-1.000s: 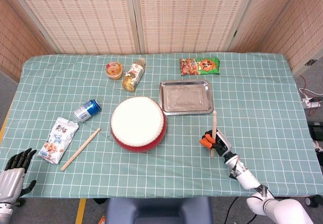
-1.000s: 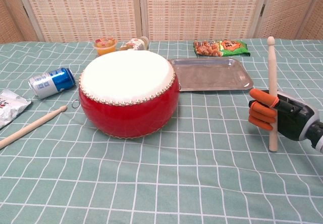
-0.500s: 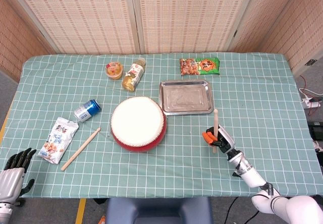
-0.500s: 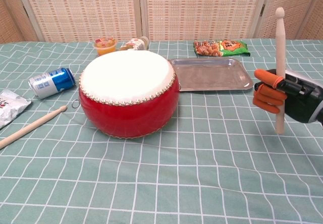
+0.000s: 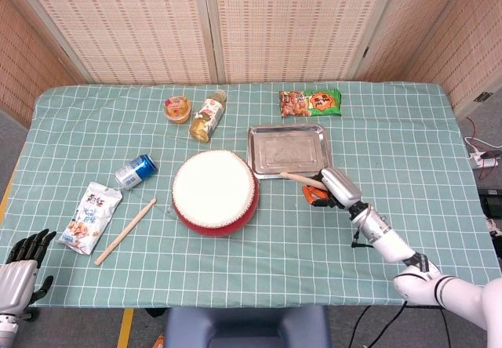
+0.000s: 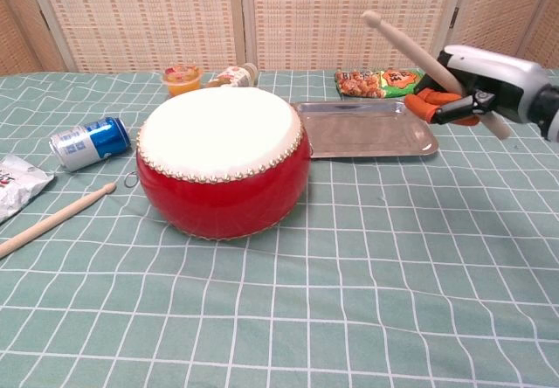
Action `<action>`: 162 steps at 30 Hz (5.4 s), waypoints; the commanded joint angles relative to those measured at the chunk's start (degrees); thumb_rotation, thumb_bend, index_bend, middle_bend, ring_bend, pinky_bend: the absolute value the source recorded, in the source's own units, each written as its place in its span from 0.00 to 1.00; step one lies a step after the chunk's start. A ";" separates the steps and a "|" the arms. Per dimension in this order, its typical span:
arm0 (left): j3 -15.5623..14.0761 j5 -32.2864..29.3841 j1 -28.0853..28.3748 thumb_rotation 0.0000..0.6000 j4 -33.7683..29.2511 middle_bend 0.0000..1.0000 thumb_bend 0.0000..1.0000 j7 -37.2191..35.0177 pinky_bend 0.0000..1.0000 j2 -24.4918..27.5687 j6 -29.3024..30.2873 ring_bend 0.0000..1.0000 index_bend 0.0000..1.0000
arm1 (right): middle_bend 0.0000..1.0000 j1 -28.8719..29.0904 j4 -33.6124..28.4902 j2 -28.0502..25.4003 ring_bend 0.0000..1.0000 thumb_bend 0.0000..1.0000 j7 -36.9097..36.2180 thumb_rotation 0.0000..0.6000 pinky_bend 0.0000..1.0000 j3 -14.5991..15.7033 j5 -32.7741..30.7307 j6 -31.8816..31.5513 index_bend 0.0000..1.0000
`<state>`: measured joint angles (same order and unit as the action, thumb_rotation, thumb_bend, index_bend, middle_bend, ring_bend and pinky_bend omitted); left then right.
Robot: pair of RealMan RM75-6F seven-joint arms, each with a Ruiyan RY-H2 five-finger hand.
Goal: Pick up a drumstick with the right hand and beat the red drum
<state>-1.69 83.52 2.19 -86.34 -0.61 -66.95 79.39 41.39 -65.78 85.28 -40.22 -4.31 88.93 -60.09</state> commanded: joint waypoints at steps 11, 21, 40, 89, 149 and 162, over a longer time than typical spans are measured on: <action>-0.15 0.47 -0.13 1.00 1.64 0.00 0.35 -2.29 0.02 -0.34 0.21 0.00 0.00 | 1.00 16.82 -10.36 -0.70 1.00 0.68 62.05 0.91 1.00 -9.06 -24.58 19.14 1.00; -0.05 0.20 -0.14 1.00 3.21 0.00 0.34 -3.70 0.02 -0.81 -0.12 0.00 0.00 | 1.00 21.75 -6.18 3.97 1.00 0.68 75.02 0.90 1.00 -7.34 -31.74 19.70 1.00; -0.08 0.70 -0.22 1.00 3.03 0.00 0.34 -3.63 0.02 -0.66 0.39 0.00 0.00 | 1.00 16.20 -7.55 5.72 1.00 0.68 52.36 0.91 1.00 -13.55 -33.05 15.48 1.00; 0.03 0.50 0.10 1.00 1.96 0.00 0.35 -2.57 0.02 -0.18 0.00 0.00 0.00 | 1.00 12.09 1.35 10.60 1.00 0.68 34.49 1.00 1.00 -13.45 -18.74 7.65 1.00; -0.04 0.44 0.65 1.00 2.27 0.00 0.34 -2.70 0.02 -0.56 -0.84 0.00 0.00 | 1.00 14.39 5.14 11.30 1.00 0.68 50.62 1.00 1.00 -7.65 -16.94 14.11 1.00; -0.08 -0.05 0.60 1.00 2.54 0.00 0.34 -2.89 0.02 -0.58 -1.22 0.00 0.00 | 1.00 12.99 1.28 11.58 1.00 0.69 49.67 1.00 1.00 -12.48 -21.69 10.62 1.00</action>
<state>-1.78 83.47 2.79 -83.81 -3.48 -67.53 78.16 55.44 -62.41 96.90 17.99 -14.23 67.91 -46.49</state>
